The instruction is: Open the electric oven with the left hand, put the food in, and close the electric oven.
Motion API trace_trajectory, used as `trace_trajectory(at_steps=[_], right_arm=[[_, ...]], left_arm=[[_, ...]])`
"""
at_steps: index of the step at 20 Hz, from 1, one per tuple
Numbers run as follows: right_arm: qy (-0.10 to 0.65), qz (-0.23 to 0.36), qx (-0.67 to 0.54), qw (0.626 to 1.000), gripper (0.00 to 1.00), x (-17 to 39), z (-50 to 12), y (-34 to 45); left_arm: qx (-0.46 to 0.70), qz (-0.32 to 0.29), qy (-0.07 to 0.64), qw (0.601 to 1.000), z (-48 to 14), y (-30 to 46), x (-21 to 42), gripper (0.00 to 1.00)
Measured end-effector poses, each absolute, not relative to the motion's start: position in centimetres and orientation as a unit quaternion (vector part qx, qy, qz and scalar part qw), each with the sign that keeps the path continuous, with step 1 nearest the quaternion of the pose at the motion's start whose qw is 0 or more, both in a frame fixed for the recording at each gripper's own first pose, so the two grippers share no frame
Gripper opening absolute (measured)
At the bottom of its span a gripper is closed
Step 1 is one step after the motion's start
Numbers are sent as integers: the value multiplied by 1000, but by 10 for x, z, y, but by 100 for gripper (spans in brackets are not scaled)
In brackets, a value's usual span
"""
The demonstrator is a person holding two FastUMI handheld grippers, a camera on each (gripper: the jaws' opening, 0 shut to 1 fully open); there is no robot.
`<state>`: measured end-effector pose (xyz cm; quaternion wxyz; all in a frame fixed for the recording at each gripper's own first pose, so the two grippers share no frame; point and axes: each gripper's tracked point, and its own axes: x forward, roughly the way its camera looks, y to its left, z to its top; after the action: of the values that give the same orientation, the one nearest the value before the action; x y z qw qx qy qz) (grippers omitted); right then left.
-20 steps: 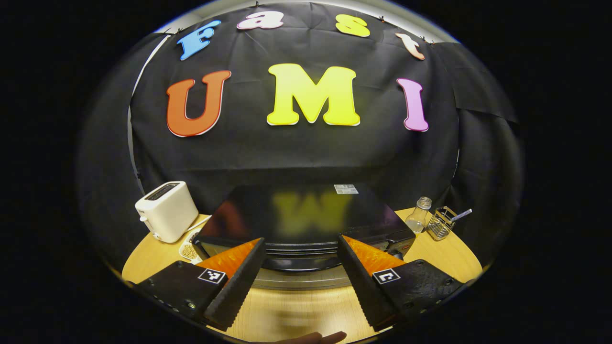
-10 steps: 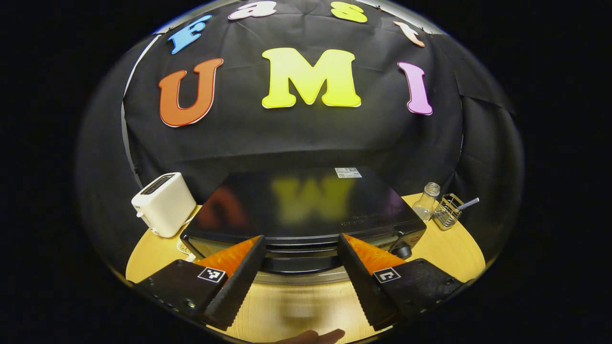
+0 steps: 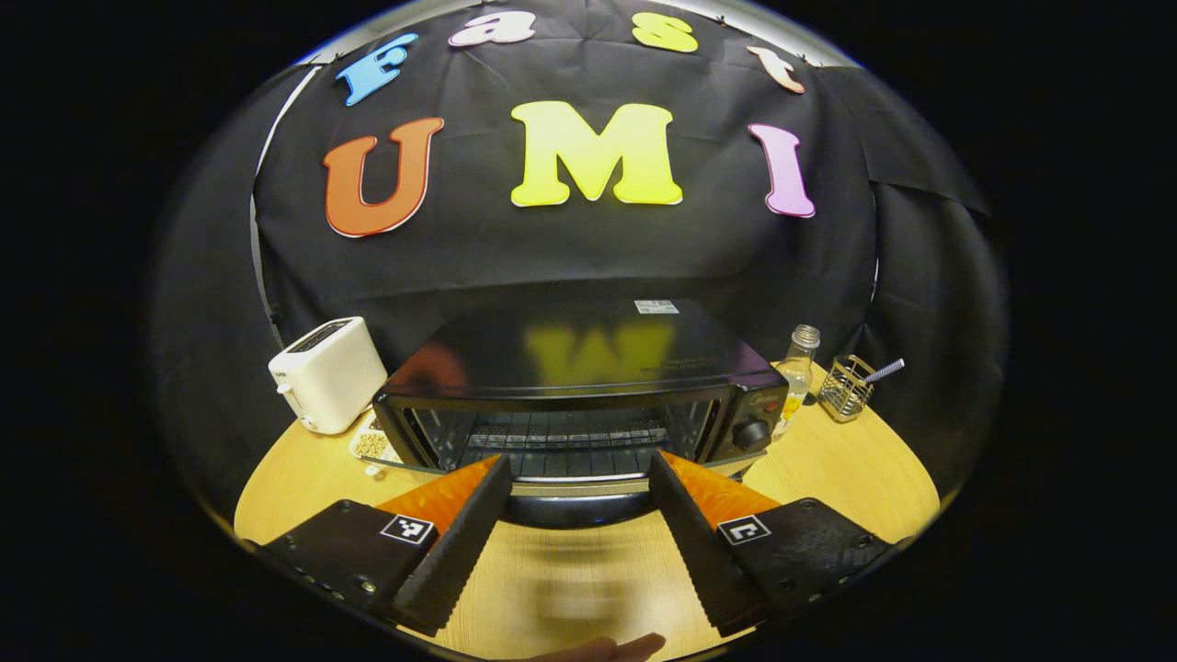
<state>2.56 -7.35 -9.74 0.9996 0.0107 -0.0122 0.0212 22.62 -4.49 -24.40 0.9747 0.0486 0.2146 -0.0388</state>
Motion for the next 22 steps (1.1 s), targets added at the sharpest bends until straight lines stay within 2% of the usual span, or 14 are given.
trace_trajectory(at_steps=[5, 13, 15, 22], right_arm=[[-16, 9, -1, 1000, 96, 12, -91, -64], [-15, 27, -23, 999, 96, 0, -94, -27], [-7, 34, -28, 999, 99, 0, -98, -17], [-3, 48, -36, 998, 96, 0, -99, 3]], left_arm=[[46, -43, 219, 974, -264, -44, 194, 96], [42, -32, 192, 980, -288, -41, 173, 95], [34, -31, 194, 980, -293, -42, 164, 95], [39, -32, 207, 977, -320, -40, 147, 96]])
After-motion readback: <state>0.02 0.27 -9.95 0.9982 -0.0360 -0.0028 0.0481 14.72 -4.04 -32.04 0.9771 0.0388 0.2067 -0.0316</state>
